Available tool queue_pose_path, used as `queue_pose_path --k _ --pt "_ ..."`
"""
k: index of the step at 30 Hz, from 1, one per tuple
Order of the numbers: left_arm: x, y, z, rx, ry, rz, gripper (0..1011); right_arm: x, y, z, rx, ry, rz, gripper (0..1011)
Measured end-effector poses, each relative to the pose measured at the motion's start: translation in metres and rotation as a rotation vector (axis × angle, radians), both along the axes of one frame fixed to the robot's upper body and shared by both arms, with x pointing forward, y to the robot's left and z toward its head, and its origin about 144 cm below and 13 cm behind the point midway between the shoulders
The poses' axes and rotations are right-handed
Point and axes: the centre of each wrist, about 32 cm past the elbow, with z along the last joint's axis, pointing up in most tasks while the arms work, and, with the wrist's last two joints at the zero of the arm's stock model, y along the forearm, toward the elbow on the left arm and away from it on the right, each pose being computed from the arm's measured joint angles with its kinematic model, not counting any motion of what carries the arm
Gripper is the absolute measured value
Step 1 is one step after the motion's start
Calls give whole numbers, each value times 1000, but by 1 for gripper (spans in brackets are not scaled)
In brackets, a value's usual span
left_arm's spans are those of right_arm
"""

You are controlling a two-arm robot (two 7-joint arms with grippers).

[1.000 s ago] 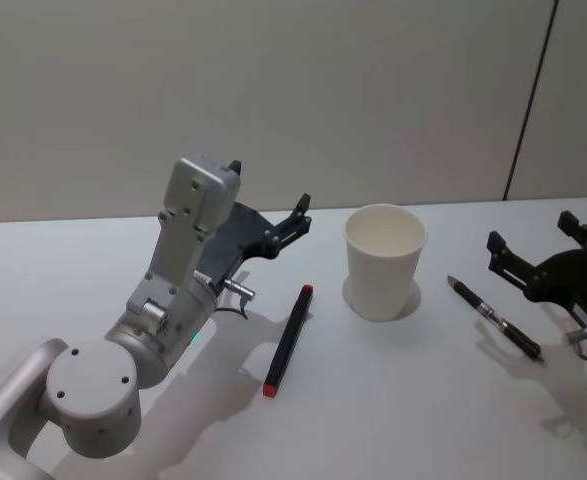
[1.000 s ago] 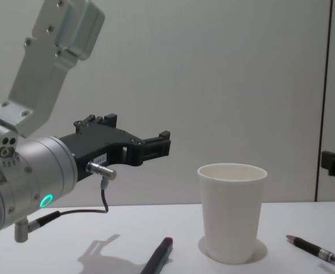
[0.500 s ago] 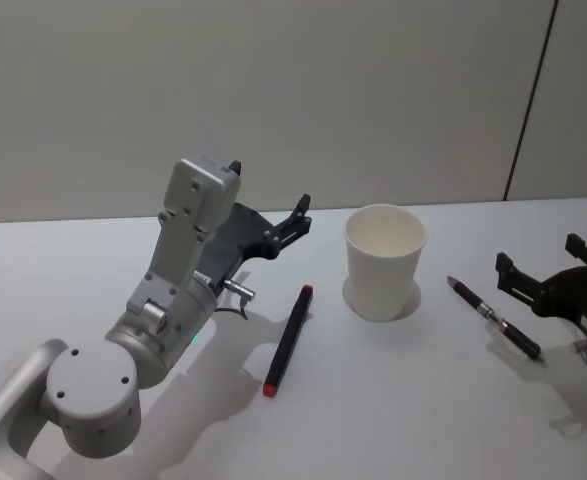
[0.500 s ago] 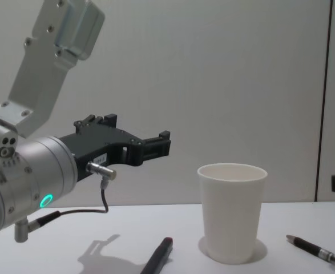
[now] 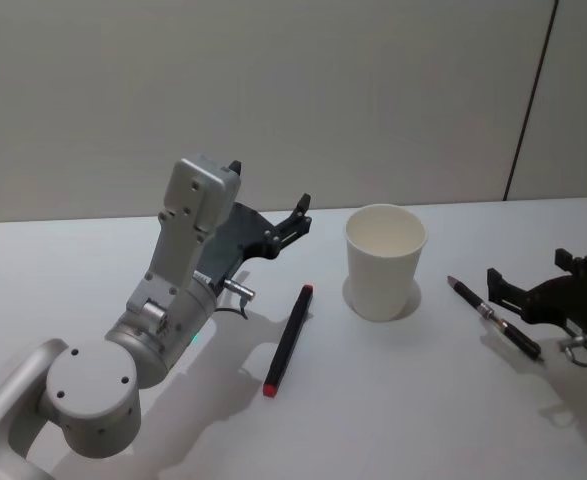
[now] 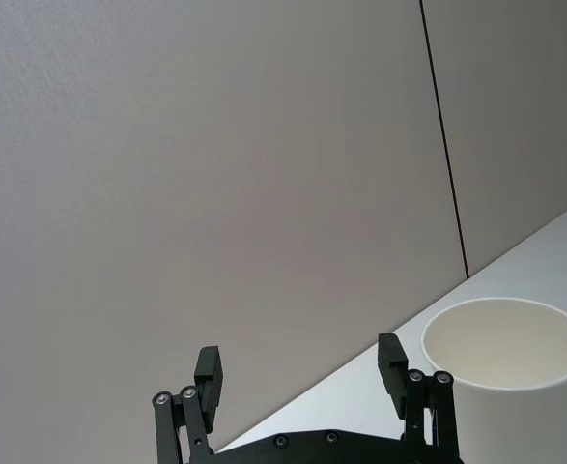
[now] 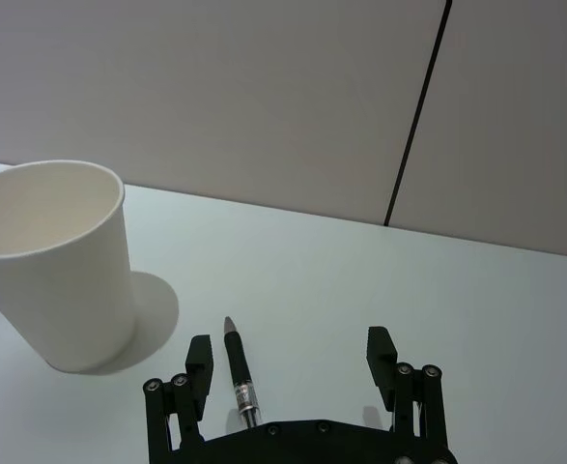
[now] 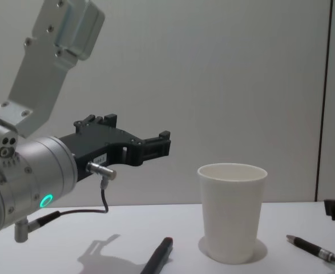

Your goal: Place the pen into the pen holder.

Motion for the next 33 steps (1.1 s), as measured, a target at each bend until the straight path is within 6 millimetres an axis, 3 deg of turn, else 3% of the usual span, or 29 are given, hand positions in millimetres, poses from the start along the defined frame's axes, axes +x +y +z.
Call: queue_pose_path --k 33 --pt "0 0 0 0 0 0 1001 5 0 -17 32 30 12 1001"
